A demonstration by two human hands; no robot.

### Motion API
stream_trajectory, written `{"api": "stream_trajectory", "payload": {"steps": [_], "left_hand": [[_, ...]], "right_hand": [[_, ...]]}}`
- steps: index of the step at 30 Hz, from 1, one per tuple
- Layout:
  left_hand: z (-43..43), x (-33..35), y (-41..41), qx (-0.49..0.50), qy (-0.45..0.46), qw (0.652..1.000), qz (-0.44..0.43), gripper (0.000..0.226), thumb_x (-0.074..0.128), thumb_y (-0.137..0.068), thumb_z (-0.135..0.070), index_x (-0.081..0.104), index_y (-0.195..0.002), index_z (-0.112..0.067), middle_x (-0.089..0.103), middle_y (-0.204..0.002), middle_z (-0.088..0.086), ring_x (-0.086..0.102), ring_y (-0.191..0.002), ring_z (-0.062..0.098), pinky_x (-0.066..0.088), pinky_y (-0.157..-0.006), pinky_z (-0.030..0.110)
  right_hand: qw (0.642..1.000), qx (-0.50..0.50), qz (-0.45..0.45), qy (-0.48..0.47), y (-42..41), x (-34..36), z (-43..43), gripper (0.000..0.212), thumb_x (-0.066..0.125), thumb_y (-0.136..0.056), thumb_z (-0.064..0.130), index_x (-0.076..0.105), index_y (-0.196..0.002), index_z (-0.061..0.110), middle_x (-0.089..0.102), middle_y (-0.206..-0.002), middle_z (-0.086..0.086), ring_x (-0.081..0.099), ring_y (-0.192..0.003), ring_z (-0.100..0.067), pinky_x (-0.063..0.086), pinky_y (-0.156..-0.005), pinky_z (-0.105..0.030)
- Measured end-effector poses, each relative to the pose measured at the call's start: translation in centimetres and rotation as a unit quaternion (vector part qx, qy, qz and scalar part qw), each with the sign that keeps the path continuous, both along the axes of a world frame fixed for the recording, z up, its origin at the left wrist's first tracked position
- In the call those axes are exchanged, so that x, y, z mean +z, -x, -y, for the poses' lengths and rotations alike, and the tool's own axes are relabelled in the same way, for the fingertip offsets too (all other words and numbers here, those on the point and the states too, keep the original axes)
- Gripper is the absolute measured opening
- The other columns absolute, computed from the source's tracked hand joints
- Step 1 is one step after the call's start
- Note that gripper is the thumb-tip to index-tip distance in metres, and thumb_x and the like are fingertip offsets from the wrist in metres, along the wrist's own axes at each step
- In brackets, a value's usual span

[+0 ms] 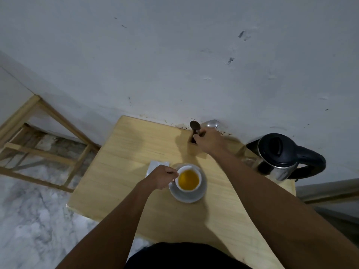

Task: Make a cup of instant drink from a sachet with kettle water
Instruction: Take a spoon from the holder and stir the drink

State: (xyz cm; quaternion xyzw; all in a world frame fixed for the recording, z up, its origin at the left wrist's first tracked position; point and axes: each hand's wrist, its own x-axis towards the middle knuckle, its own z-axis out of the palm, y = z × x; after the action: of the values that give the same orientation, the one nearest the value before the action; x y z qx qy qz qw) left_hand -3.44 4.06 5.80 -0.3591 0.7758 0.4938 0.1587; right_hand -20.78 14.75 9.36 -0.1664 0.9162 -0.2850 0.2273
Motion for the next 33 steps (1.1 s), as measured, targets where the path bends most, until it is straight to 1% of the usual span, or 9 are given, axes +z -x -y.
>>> {"api": "stream_trajectory", "payload": {"steps": [3,7,14,19,22,25,28,30,33], "left_hand": [[0.7,-0.4,0.0,-0.038,-0.043,0.998,0.031,0.021,0.059,-0.089,-0.026,0.073,-0.101,-0.015,0.053,-0.055,0.004,0.041,-0.048,0.021,0.037,-0.054,0.032],[1.2,-0.4,0.0,-0.064,-0.052,0.996,0.015,0.017,0.058,-0.09,-0.029,0.071,-0.085,-0.02,0.052,-0.052,0.002,0.043,-0.045,0.018,0.038,-0.052,0.03],[1.5,-0.8,0.0,-0.067,-0.06,0.996,0.003,0.017,0.06,-0.09,-0.027,0.068,-0.076,-0.021,0.053,-0.049,-0.005,0.045,-0.045,0.014,0.038,-0.047,0.025],[1.3,-0.7,-0.2,-0.063,-0.055,0.996,-0.009,0.017,0.059,-0.09,-0.025,0.067,-0.076,-0.021,0.054,-0.051,-0.01,0.046,-0.047,0.01,0.039,-0.049,0.025],[1.2,-0.9,-0.2,-0.061,-0.046,0.997,-0.007,0.017,0.058,-0.09,-0.027,0.073,-0.09,-0.018,0.06,-0.062,-0.007,0.049,-0.049,0.01,0.041,-0.05,0.025],[1.0,-1.2,-0.3,-0.046,-0.033,0.998,-0.009,0.023,0.058,-0.09,-0.027,0.071,-0.106,-0.015,0.06,-0.065,-0.008,0.048,-0.05,0.005,0.04,-0.049,0.02],[0.9,-1.6,-0.4,-0.039,-0.031,0.999,-0.016,0.027,0.058,-0.091,-0.026,0.068,-0.111,-0.012,0.058,-0.064,-0.009,0.047,-0.051,0.005,0.039,-0.049,0.018],[0.9,-2.0,-0.5,-0.034,-0.03,0.999,-0.021,0.028,0.057,-0.092,-0.027,0.069,-0.111,-0.011,0.063,-0.071,-0.003,0.049,-0.055,0.005,0.04,-0.052,0.018],[0.7,-2.3,-0.7,-0.026,-0.029,0.999,-0.033,0.027,0.056,-0.092,-0.027,0.069,-0.111,-0.012,0.068,-0.088,0.003,0.052,-0.062,0.002,0.04,-0.055,0.014]], "right_hand": [[0.999,-0.021,0.004,-0.036,1.1,-1.4,1.3,0.026,0.055,-0.089,0.038,0.067,-0.097,0.016,0.072,-0.085,-0.005,0.068,-0.079,-0.025,0.055,-0.07,-0.033],[0.998,-0.02,0.0,-0.063,1.9,-2.6,2.3,0.028,0.057,-0.088,0.036,0.07,-0.096,0.012,0.072,-0.079,-0.006,0.069,-0.073,-0.024,0.055,-0.065,-0.03],[0.998,-0.035,-0.021,-0.052,2.7,-3.9,2.2,0.019,0.06,-0.089,0.031,0.074,-0.096,0.021,0.073,-0.092,-0.004,0.068,-0.086,-0.027,0.056,-0.077,-0.035],[0.998,-0.013,-0.006,-0.054,3.3,-3.9,2.4,0.016,0.061,-0.09,0.035,0.073,-0.092,0.024,0.073,-0.089,-0.002,0.069,-0.083,-0.025,0.056,-0.074,-0.034],[0.998,-0.012,-0.048,-0.035,2.2,-3.3,1.8,0.024,0.054,-0.094,0.037,0.073,-0.094,0.022,0.071,-0.083,-0.002,0.066,-0.076,-0.022,0.053,-0.065,-0.032],[0.985,-0.064,-0.153,0.052,-0.1,-1.6,0.8,0.027,0.051,-0.096,0.042,0.068,-0.097,0.022,0.07,-0.087,0.0,0.063,-0.075,-0.02,0.048,-0.06,-0.029],[0.943,-0.079,-0.239,0.217,-3.0,0.9,-0.8,0.021,0.058,-0.096,0.032,0.066,-0.103,0.014,0.063,-0.098,0.004,0.06,-0.08,-0.009,0.05,-0.065,-0.023],[0.918,-0.062,-0.239,0.31,-4.9,2.3,-2.5,0.015,0.061,-0.095,0.018,0.064,-0.106,0.01,0.062,-0.102,0.005,0.057,-0.088,-0.004,0.045,-0.072,-0.013],[0.919,-0.042,-0.151,0.362,-7.5,3.0,-5.5,0.014,0.056,-0.098,0.022,0.061,-0.108,0.014,0.068,-0.095,0.004,0.065,-0.09,-0.008,0.051,-0.075,-0.019]]}}
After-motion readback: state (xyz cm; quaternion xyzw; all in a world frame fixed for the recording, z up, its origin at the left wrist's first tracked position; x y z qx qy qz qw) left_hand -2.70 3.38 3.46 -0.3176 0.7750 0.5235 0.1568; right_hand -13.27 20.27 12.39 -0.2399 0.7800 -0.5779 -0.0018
